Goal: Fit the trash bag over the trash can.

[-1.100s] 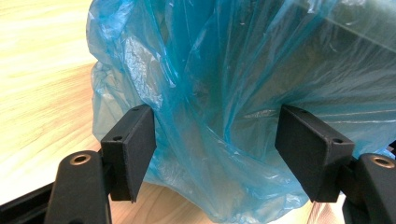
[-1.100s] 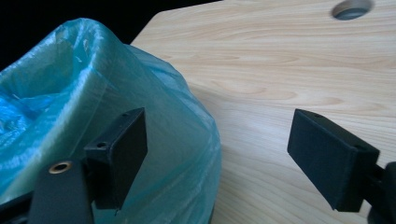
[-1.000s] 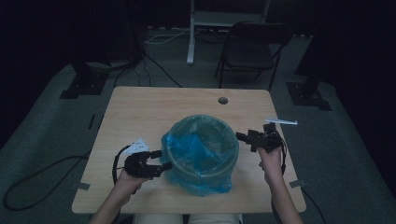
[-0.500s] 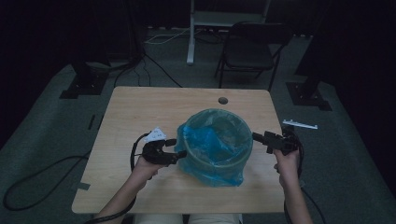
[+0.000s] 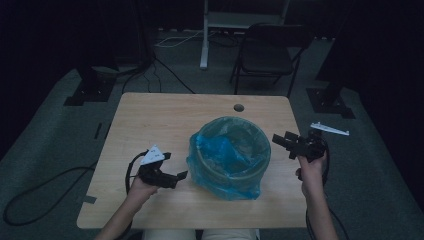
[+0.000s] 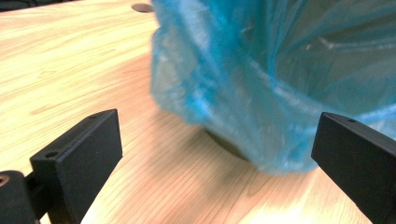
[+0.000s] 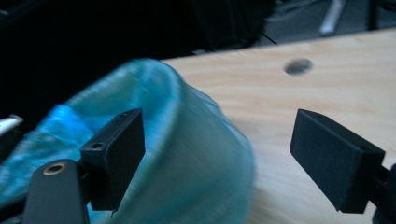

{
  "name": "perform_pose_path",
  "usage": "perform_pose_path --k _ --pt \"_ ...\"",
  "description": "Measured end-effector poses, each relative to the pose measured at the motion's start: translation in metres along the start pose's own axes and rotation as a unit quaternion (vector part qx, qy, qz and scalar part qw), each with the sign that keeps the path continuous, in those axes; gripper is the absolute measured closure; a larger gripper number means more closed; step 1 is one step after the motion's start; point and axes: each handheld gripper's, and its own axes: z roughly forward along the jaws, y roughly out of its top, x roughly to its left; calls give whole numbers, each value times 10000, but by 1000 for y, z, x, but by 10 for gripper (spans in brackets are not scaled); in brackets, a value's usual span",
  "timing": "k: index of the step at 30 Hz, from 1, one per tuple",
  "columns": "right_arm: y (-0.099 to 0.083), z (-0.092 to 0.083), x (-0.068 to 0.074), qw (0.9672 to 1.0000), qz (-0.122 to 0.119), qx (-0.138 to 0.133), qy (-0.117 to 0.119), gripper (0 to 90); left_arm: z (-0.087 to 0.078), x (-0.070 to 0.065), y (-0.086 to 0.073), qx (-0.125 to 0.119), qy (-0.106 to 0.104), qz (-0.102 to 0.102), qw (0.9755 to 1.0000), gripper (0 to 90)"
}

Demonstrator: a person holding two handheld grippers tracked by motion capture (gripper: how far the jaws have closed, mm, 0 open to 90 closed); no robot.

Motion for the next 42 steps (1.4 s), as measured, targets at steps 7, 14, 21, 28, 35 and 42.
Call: perform_pose_path --k 7,14,21,28,35,42 --pt "13 17 19 9956 -562 -343 668 176 -35 20 -35 -120 536 -102 9984 24" --pt "36 43 47 9870 -1139 -296 1091 176 -66 37 -69 -85 1024 -654 9926 23" --pt "59 80 83 9702 -1643 116 1779 176 -83 35 -88 185 1425 -346 9890 0" --pt "59 123 104 9475 -2044 986 2254 176 -89 39 -99 26 1635 -440 9855 0" --pt "47 152 111 9197 -2299 2149 2347 188 -93 42 -99 -85 1763 -488 9831 0" --pt "31 179 122 8945 -2714 3141 1659 187 -95 44 -98 -151 1848 -536 9812 0"
